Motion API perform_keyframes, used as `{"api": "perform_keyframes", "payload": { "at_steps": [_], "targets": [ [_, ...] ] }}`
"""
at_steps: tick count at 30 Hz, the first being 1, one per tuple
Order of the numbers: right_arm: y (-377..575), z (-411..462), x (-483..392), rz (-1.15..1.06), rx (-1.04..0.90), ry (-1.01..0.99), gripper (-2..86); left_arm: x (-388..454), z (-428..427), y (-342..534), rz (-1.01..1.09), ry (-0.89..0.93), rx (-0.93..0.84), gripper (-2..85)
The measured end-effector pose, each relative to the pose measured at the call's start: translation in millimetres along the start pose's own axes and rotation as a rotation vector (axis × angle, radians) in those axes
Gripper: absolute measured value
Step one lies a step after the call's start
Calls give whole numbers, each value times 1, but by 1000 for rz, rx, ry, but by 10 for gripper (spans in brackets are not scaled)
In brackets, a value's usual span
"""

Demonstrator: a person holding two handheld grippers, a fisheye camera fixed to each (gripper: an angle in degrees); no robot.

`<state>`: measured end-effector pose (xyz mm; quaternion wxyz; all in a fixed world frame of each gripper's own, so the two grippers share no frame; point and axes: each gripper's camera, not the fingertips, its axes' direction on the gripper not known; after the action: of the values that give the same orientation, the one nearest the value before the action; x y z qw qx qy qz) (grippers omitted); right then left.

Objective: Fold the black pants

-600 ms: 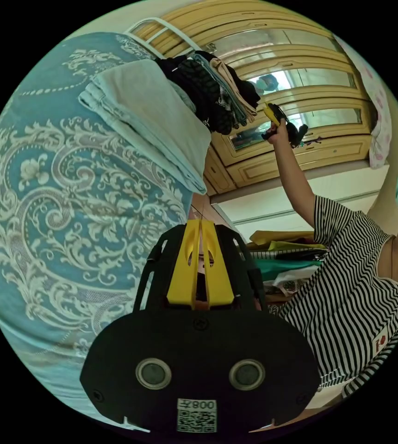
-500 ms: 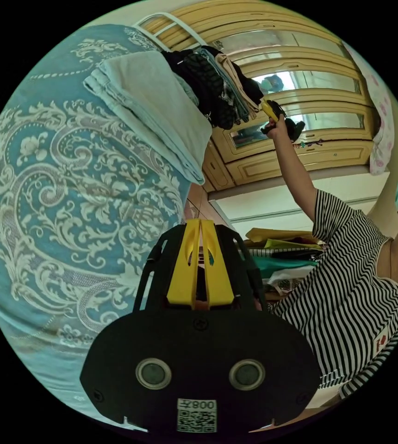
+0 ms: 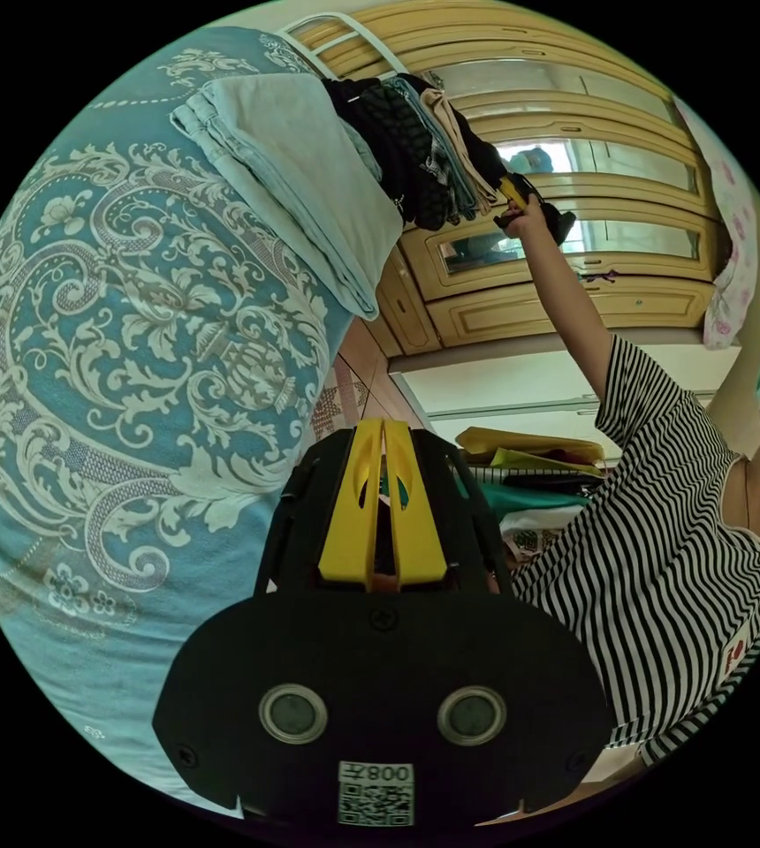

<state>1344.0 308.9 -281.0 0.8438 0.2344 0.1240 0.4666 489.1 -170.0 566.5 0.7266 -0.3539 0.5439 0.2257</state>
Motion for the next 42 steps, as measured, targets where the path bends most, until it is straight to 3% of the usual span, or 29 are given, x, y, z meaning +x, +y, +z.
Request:
{"api": "perform_keyframes", "payload": {
  "at_steps": [5, 14, 25, 32, 38, 42],
  "targets": [
    [-14, -8, -4, 38, -24, -33, 25, 9, -17, 47, -16, 12, 11, 1],
    [-40, -65, -72, -22, 11, -577, 5, 43, -69, 153, -18, 27, 112, 2],
    [-54, -222, -304, -397, 61, -1031, 2, 120, -181, 331, 47, 29, 452, 10],
    [-30, -318, -424, -494, 80, -1220, 2, 178, -254, 448, 130, -19, 653, 40],
    [15, -377, -531, -539, 24, -1386, 2, 235, -312, 575, 172, -180, 805, 76],
    [65, -394, -611, -543, -60, -1555, 2, 274, -347, 684, 130, -385, 943, 106]
  ]
}}
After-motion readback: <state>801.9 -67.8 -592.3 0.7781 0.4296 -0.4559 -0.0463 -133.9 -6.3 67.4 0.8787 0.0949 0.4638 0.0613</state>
